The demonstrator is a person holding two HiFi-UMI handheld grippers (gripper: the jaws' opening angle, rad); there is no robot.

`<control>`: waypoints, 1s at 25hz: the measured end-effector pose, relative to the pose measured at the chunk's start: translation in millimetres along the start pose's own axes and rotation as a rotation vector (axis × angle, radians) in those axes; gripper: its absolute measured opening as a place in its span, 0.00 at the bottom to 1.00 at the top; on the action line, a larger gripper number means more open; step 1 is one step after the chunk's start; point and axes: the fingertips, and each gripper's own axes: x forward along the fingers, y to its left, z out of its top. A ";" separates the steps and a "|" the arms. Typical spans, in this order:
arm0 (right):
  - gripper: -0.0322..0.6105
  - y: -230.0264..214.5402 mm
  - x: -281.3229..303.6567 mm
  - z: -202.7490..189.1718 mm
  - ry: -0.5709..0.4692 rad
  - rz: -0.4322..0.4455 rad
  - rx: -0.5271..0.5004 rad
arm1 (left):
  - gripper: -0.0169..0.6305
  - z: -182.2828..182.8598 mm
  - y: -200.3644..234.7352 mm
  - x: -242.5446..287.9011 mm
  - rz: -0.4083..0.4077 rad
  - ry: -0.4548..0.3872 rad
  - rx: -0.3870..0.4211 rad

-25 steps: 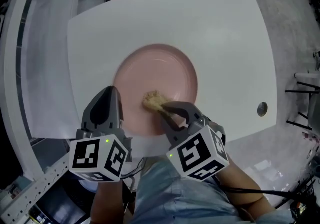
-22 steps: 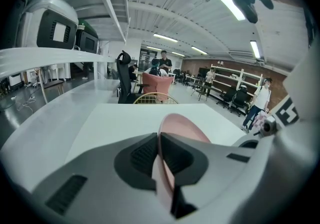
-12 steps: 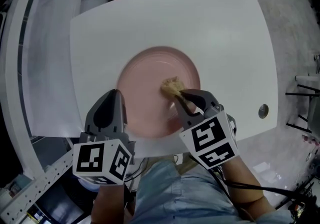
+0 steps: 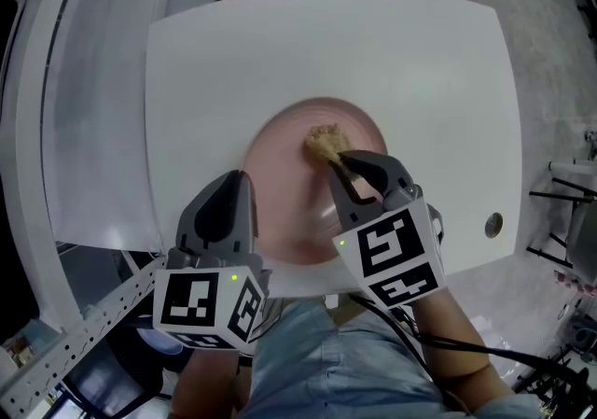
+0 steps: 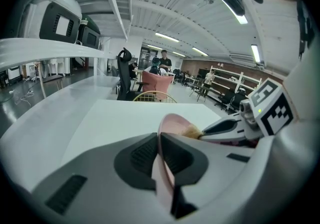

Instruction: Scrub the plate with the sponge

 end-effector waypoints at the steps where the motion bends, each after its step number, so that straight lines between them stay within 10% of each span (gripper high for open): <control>1: 0.12 1.8 0.9 3.7 -0.005 0.005 -0.007 | 0.07 0.6 0.1 0.3 -0.003 -0.001 -0.001; 25: 0.12 69.3 -3.9 -30.5 0.047 0.193 -0.074 | 0.07 -18.8 29.7 17.7 -0.024 0.020 -0.025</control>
